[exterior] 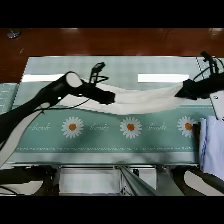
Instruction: Fold the shirts.
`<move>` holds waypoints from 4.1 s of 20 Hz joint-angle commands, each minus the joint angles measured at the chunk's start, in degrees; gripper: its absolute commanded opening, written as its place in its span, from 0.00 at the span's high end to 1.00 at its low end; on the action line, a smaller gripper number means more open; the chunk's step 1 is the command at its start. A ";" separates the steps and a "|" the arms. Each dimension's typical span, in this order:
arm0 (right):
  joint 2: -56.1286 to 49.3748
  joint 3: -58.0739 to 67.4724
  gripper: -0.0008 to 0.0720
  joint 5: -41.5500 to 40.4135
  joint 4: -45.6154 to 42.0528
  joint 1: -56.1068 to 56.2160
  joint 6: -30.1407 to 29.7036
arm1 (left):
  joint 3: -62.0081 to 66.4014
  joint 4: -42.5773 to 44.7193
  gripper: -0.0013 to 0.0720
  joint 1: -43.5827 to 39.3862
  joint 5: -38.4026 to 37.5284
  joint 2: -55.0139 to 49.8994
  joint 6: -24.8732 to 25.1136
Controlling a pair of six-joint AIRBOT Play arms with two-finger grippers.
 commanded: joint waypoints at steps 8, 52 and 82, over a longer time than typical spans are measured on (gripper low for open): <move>26.47 -11.56 0.95 1.99 -3.65 0.07 5.11 | 23.15 -3.45 0.96 -23.15 -0.28 -24.33 -8.83; -9.38 18.69 0.14 2.40 -6.86 14.91 5.44 | -52.19 3.78 0.95 34.18 -5.62 65.75 -6.43; -23.43 42.18 0.95 -6.45 0.61 23.39 15.82 | -52.17 -2.86 0.95 34.16 -4.85 53.13 -1.62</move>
